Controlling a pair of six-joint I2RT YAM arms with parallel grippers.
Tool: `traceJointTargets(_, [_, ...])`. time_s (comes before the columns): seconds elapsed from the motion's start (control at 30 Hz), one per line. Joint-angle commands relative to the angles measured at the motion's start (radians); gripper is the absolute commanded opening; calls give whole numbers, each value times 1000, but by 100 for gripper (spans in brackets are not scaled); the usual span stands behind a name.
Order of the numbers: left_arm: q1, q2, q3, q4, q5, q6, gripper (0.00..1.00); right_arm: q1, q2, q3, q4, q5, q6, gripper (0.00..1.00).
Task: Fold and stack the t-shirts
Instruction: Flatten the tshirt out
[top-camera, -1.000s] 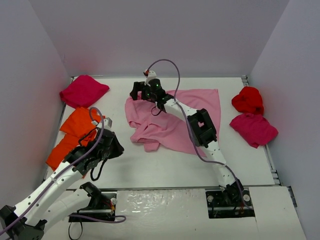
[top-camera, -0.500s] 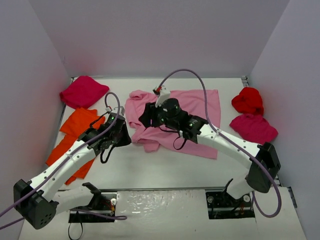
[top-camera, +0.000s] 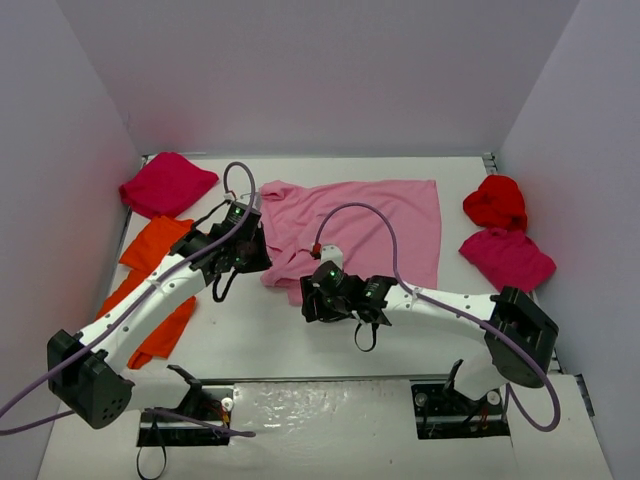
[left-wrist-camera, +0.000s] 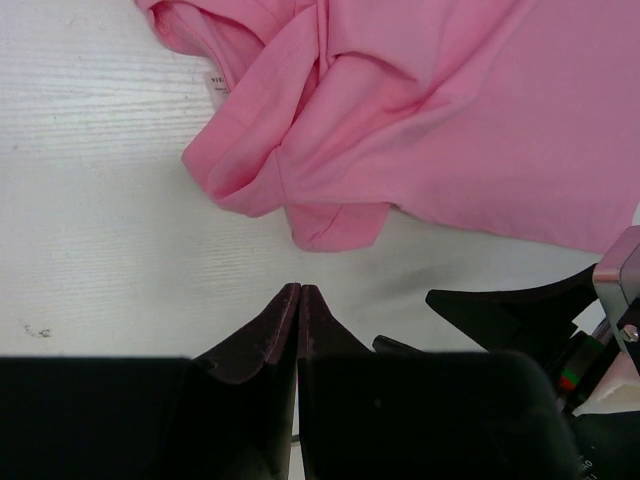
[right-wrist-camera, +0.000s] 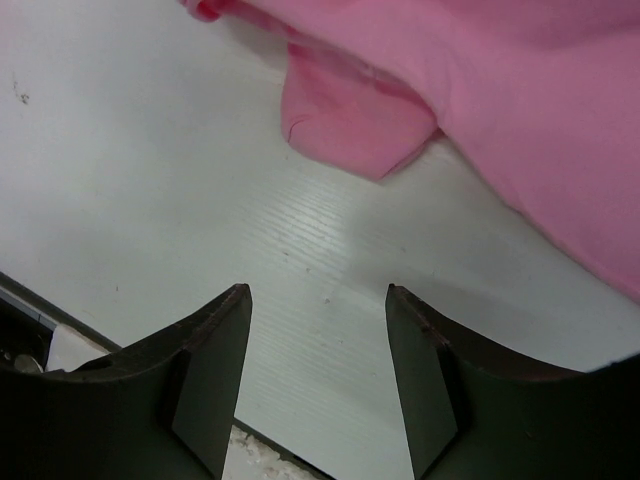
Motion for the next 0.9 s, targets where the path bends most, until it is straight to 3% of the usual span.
traceJointTargets(0.0, [12, -35, 59, 12, -7, 22, 0, 18, -32, -4, 52, 93, 37, 54])
traceJointTargets(0.5, [11, -41, 33, 13, -2, 13, 0, 19, 188, 17, 187, 49, 15, 54])
traceJointTargets(0.87, [15, -44, 16, 20, -8, 16, 0, 18, 192, 29, 198, 105, 6, 55])
